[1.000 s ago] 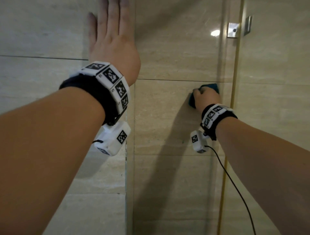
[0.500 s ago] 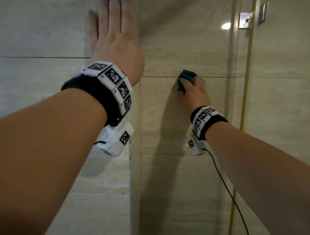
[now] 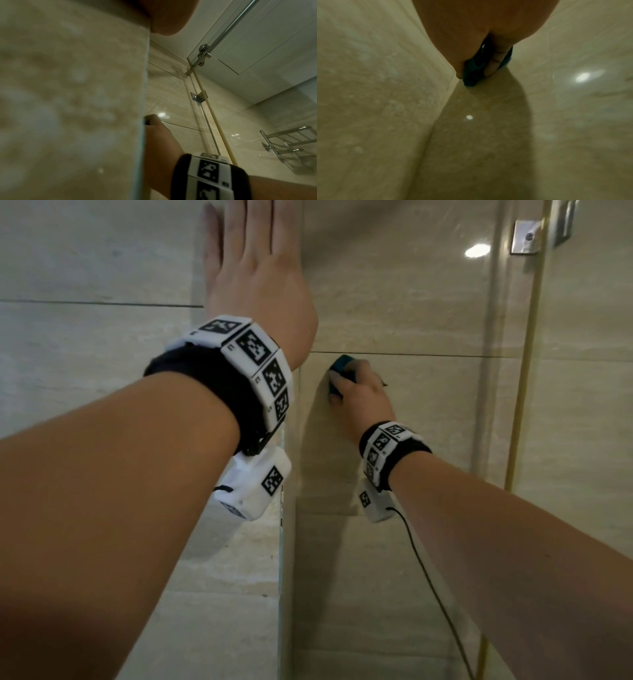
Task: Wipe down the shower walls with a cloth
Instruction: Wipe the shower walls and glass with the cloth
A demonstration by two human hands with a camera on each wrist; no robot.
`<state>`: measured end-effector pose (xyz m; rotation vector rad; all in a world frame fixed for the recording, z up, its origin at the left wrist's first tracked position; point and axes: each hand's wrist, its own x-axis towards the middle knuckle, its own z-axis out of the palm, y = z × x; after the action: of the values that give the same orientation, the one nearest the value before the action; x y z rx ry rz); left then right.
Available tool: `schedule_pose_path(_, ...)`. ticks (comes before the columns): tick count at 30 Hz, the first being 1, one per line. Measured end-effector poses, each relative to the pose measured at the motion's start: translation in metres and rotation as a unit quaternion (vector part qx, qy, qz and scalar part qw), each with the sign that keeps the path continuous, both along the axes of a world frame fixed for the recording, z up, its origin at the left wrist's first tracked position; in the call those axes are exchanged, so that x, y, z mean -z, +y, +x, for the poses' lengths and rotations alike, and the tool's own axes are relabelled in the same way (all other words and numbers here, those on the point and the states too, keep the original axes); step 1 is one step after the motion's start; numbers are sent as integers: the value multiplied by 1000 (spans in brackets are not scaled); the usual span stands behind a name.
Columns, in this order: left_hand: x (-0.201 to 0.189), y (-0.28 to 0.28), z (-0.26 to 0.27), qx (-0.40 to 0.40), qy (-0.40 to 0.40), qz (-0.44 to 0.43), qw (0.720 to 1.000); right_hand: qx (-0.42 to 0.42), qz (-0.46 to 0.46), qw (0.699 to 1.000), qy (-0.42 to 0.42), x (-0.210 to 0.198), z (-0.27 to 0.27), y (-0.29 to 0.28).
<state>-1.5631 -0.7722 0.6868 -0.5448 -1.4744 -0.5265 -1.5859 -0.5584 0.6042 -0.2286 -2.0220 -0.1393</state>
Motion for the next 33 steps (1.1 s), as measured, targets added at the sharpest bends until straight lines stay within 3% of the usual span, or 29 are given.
schedule_pose_path(6, 0, -2, 0, -1, 0, -12, 1000, -1, 44, 998, -46, -5, -6, -13)
schedule_pose_path(15, 4, -3, -1, 16, -16, -21, 1000, 67, -49, 994, 69, 10, 96, 107)
schedule_pose_path(17, 6, -3, -1, 17, -23, -23, 999, 69, -104, 988, 89, 13, 107, 121)
schedule_pose_path(19, 8, -3, -1, 21, -28, -26, 999, 115, -123, 983, 74, 21, 110, 118)
schedule_pose_path(24, 22, -2, 0, 22, -26, -32, 999, 122, -165, 977, 66, 36, 96, 97)
schedule_pose_path(33, 26, -2, 1, 23, -18, -28, 999, 6, -50, 998, -40, 42, 23, 14)
